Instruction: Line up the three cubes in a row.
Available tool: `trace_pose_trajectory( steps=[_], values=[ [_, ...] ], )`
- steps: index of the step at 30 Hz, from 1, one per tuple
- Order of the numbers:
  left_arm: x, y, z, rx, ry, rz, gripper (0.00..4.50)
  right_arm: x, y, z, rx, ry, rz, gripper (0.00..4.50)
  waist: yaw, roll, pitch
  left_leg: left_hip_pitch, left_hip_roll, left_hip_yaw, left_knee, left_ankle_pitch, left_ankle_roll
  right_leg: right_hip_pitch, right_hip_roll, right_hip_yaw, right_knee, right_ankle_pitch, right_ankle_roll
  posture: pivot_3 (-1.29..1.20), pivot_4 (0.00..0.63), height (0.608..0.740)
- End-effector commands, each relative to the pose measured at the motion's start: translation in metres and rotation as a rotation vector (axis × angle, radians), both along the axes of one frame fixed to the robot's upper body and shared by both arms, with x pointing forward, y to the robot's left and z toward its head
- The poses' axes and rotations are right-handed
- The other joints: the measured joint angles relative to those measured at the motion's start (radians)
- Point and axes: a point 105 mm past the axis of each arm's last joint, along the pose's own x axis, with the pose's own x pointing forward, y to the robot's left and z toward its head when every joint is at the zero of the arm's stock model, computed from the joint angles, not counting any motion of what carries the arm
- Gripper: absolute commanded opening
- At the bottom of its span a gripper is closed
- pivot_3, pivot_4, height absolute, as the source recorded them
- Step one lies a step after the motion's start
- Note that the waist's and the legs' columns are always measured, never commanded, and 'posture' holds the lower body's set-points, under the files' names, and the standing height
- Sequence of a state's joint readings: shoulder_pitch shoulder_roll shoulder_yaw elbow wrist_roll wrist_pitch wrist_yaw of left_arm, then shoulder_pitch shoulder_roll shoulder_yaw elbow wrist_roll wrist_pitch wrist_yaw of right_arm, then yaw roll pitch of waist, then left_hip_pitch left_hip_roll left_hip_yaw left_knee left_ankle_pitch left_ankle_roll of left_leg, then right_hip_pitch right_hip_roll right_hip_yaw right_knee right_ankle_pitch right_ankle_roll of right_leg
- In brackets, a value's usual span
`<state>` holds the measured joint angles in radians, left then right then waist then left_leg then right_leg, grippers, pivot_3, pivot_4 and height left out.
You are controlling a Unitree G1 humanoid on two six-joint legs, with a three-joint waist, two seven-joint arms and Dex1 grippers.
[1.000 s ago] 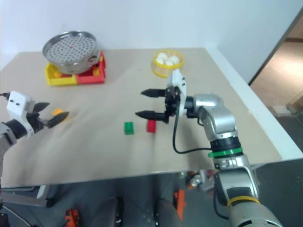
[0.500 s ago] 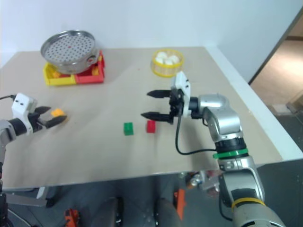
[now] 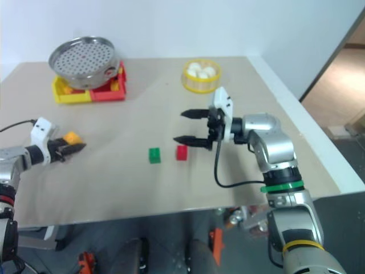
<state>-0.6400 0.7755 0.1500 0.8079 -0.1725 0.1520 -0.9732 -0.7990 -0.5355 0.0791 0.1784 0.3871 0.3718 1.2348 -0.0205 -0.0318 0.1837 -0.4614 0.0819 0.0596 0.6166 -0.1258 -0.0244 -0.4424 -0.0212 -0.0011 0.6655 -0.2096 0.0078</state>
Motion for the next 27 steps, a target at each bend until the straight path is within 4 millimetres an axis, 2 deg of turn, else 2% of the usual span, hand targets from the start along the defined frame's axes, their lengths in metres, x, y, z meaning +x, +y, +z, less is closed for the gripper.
trace_pose_trajectory(
  steps=[1,2,3,5,10,11,13,15,20,27],
  values=[
    [0.002,-0.001,0.011,0.035,-0.036,-0.031,1.34,-0.004,0.001,0.013,-0.005,-0.065,0.011,4.5,0.0,0.0,0.0,0.0,0.0,0.0,0.0,0.0,0.0,0.0,0.0,0.0,0.0,0.0,0.0,0.0,0.15,0.74],
    [0.001,-0.002,0.012,0.04,-0.04,-0.042,1.34,-0.004,0.001,0.013,-0.006,-0.065,0.012,4.5,0.0,0.0,0.0,0.0,0.0,0.0,0.0,0.0,0.0,0.0,0.0,0.0,0.0,0.0,0.0,0.0,0.15,0.74],
    [-0.003,-0.012,0.016,0.039,-0.048,-0.107,1.34,-0.005,0.001,0.013,-0.006,-0.065,0.014,4.5,0.0,0.0,0.0,0.0,0.0,0.0,0.0,0.0,0.0,0.0,0.0,0.0,0.0,0.0,0.0,0.0,0.15,0.74],
    [-0.014,-0.036,0.02,0.047,-0.049,-0.247,1.34,-0.005,0.002,0.014,-0.007,-0.061,0.019,4.5,0.0,0.0,0.0,0.0,0.0,0.0,0.0,0.0,0.0,0.0,0.0,0.0,0.0,0.0,0.0,0.0,0.15,0.74],
    [-0.046,-0.099,0.016,0.121,0.002,-0.563,1.34,-0.007,0.003,0.014,-0.011,-0.05,0.037,4.5,0.001,0.0,0.0,-0.001,0.0,0.001,0.0,-0.001,-0.001,0.0,-0.001,0.001,0.0,-0.001,0.0,0.0,0.15,0.74],
    [-0.051,-0.108,0.015,0.127,0.01,-0.607,1.34,-0.007,0.003,0.014,-0.014,-0.049,0.038,4.5,0.001,0.0,0.0,-0.001,0.0,0.001,0.0,-0.001,-0.001,0.0,-0.001,0.001,0.0,-0.001,0.0,0.0,0.15,0.74],
    [-0.058,-0.138,0.016,0.121,0.018,-0.743,1.34,-0.007,0.003,0.012,-0.024,-0.048,0.045,4.5,0.001,0.0,0.0,0.0,0.0,0.001,0.0,-0.001,-0.001,0.0,-0.001,0.001,0.0,-0.001,0.0,0.0,0.15,0.74],
    [-0.06,-0.155,0.015,0.122,0.021,-0.815,1.34,-0.006,0.004,0.01,-0.03,-0.049,0.049,4.5,0.001,0.0,0.0,0.0,0.0,0.001,0.0,-0.001,-0.001,0.0,-0.001,0.001,0.0,-0.001,0.0,0.0,0.15,0.74],
    [-0.051,-0.16,0.006,0.166,0.05,-0.835,1.34,-0.005,0.005,0.01,-0.029,-0.051,0.048,4.5,-0.004,0.0,0.0,0.0,0.0,0.001,0.002,0.0,0.0,0.0,0.001,0.003,0.0,0.001,0.001,0.0,0.15,0.74],
    [-0.044,-0.148,0.001,0.195,0.068,-0.807,1.34,-0.007,0.001,0.007,-0.037,-0.049,0.038,4.5,-0.002,0.0,0.0,0.0,0.0,0.0,0.001,0.0,0.0,0.0,0.003,0.003,0.0,-0.001,0.001,0.0,0.15,0.74]
  ],
)
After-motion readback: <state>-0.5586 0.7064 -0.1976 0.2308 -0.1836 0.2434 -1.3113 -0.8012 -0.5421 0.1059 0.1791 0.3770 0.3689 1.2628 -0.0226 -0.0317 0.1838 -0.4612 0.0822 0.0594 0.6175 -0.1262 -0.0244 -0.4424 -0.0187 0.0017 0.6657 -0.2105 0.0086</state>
